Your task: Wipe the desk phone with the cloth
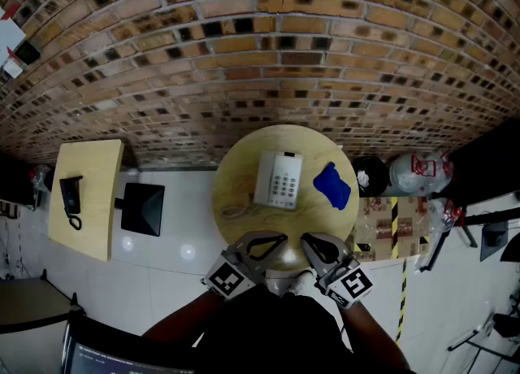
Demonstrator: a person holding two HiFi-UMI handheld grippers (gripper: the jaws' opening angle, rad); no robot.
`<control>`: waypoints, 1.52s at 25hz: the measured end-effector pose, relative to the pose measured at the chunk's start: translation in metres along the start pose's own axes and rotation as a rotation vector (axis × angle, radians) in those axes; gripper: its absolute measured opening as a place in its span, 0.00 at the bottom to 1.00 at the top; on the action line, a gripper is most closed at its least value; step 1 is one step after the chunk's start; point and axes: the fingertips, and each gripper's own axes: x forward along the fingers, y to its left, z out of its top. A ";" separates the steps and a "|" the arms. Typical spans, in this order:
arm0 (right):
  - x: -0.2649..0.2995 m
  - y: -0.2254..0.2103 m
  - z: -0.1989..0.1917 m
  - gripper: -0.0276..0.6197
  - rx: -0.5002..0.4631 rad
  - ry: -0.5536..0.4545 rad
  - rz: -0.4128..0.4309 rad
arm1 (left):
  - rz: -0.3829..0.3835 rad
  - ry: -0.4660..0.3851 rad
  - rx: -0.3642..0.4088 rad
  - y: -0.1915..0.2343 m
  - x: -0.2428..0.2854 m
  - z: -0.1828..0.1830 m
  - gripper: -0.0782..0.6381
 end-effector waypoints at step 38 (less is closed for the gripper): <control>0.073 -0.336 -0.265 0.37 0.116 0.825 -0.361 | -0.049 0.092 -0.051 0.099 0.053 -0.050 0.09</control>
